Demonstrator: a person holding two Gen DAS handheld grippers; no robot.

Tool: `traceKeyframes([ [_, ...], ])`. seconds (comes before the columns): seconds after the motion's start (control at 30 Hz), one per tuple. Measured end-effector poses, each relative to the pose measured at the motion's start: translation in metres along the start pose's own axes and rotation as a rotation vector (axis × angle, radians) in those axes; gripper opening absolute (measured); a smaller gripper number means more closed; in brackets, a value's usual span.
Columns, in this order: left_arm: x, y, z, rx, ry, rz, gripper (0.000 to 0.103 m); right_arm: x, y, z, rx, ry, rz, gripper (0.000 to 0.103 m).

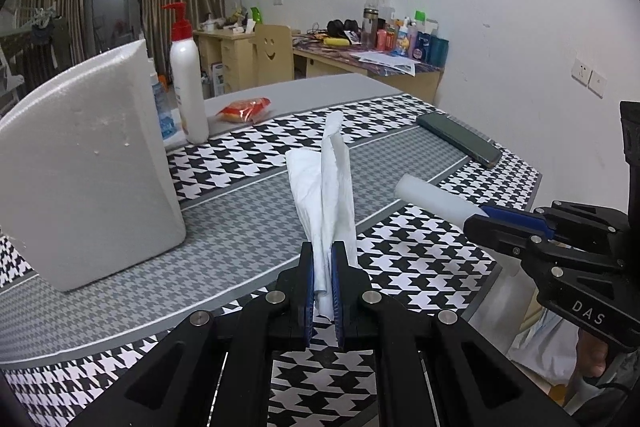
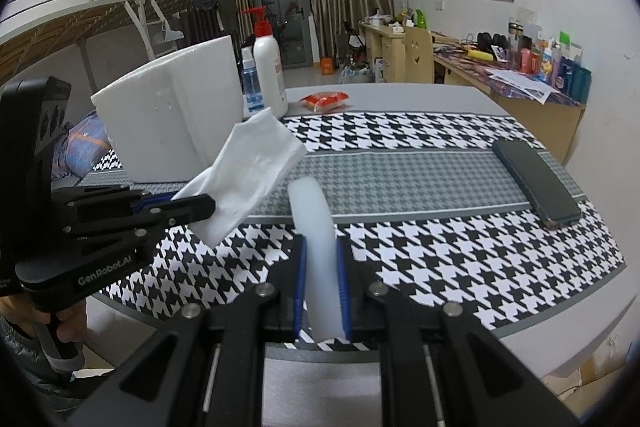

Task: Organize soft objects
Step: 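Carry the white tissue in the right tool over the white foam box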

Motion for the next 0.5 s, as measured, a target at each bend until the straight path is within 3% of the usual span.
traceKeyframes([
  [0.5, 0.012, -0.026, 0.01, 0.041, 0.01, -0.054, 0.008, 0.016, -0.006, 0.01, 0.013, 0.01, -0.048, 0.018],
])
Point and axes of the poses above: each gripper's, at about its wrist camera, not at the fingertips, and y roughly the way its jaws point, z to its left, x to its top, the point moved 3 cm from there along y, roughly the way its jaws point, and after that the axes turned 11 degrees about -x, right-handed, at the moved point
